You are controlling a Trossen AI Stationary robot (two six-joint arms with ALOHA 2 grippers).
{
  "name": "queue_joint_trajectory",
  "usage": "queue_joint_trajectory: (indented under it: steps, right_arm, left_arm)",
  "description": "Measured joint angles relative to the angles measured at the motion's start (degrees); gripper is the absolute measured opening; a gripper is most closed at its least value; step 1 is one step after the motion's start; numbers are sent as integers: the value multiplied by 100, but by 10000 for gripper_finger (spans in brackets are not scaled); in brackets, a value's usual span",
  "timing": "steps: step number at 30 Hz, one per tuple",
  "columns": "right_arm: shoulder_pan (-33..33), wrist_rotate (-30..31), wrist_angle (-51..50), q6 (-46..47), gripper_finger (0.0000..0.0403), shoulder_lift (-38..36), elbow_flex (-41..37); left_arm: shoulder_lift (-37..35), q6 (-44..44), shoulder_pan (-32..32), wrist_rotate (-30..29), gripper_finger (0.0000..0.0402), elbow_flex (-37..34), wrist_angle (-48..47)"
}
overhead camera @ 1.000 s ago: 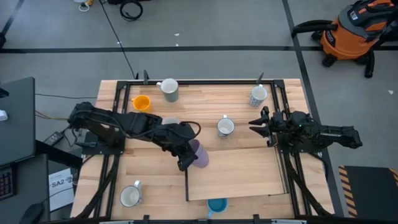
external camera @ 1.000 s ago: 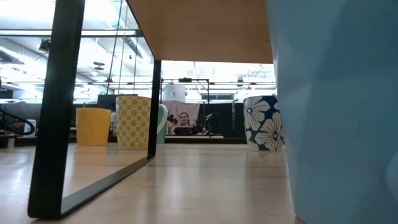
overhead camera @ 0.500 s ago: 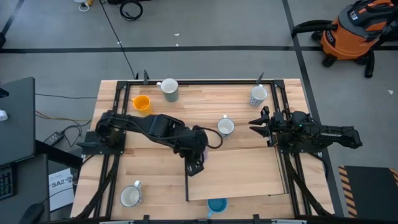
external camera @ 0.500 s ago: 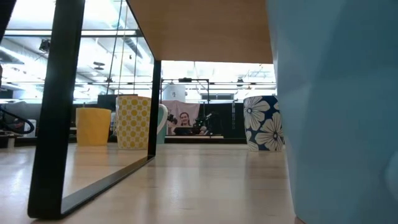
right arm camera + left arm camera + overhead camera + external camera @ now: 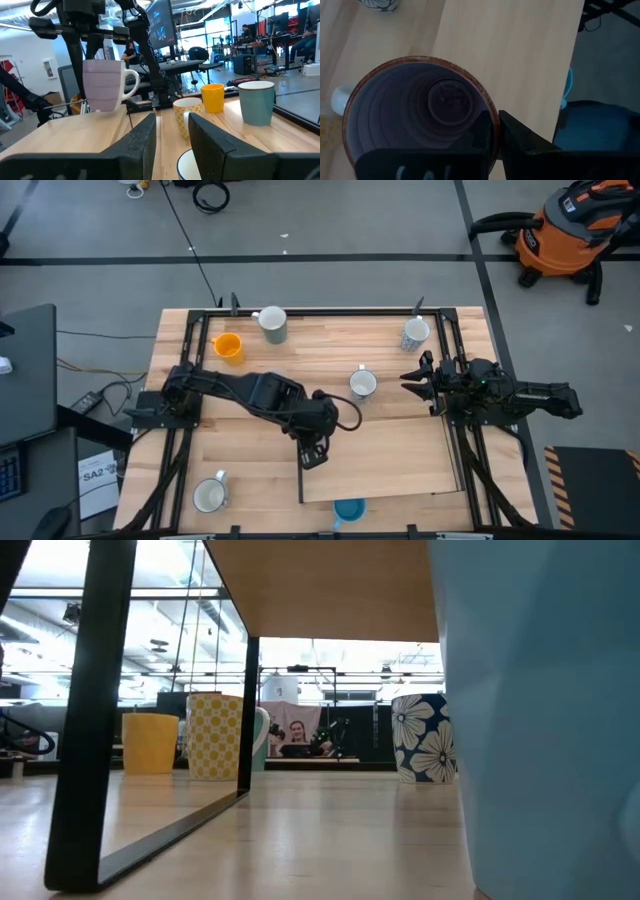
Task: Place coffee mugs
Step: Put the purple mug on the shelf, then put the bottom white blue patterned mug on the shelf
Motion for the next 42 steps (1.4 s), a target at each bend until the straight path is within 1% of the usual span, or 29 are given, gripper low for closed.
queue_joint_trajectory:
  steps: [8,19,28,36,38,42]
  right_arm:
    - [0,0,-2,2,120,0,0]
    - [0,0,5,2,120,0,-1]
    - [2,0,82,2,120,-1,-1]
    - [2,0,104,2,120,-2,-1]
    - [0,0,103,2,120,-2,-1]
    - [2,0,104,2,121,-2,-1]
  left_arm:
    - [0,4,-114,-245,27,0,0]
    - [229,22,-133,-256,27,13,15]
    - [245,20,-133,-249,30,11,32]
    - [267,11,-129,8,63,-13,48]
    - [267,4,-127,175,67,-13,121]
    - [267,4,-129,216,70,-13,138]
